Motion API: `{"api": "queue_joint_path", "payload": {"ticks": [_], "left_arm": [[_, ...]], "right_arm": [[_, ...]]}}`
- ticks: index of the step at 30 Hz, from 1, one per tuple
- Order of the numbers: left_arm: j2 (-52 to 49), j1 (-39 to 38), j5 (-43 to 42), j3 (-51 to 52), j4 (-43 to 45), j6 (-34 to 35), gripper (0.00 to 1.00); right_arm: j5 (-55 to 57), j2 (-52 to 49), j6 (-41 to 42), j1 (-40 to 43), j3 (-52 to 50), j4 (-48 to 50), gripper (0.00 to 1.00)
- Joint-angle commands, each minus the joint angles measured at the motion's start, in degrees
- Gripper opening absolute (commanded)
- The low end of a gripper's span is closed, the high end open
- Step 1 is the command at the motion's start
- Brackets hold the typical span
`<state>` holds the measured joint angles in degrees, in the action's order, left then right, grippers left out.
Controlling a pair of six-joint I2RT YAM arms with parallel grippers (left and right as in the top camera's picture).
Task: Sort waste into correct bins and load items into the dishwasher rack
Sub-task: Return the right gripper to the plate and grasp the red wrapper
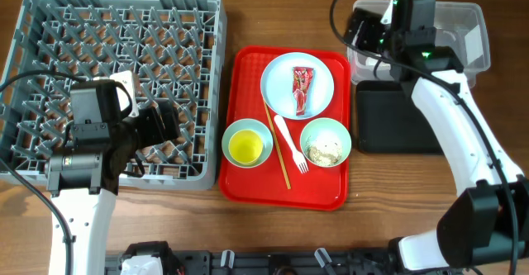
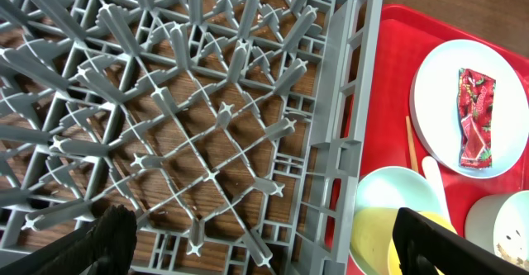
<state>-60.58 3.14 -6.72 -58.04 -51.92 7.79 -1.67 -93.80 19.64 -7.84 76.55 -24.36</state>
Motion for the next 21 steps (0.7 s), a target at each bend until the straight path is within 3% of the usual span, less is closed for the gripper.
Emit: {"api": "queue_joint_path", "payload": {"ticks": [1,10,15,21], "left_arm": [[0.0,0.3,0.1,-0.7,0.0,0.4,1.00],[0.0,0.3,0.1,-0.7,-0.1,0.4,1.00],[0.0,0.3,0.2,-0.7,-0.4,0.4,1.00],[0.0,0.3,0.1,-0.7,-0.5,0.4,1.00]], "right_arm": [[-3.0,0.5,0.0,-4.9,0.0,-3.0,1.00],[5.8,-6.2,2.4,-15.6,-1.5,-6.2,0.99],[5.7,-12.8,7.6,-18.0,-1.5,-7.1,0.99],[5.5,-19.4,8.0,-18.6,-1.5,-7.2,0.92]]}}
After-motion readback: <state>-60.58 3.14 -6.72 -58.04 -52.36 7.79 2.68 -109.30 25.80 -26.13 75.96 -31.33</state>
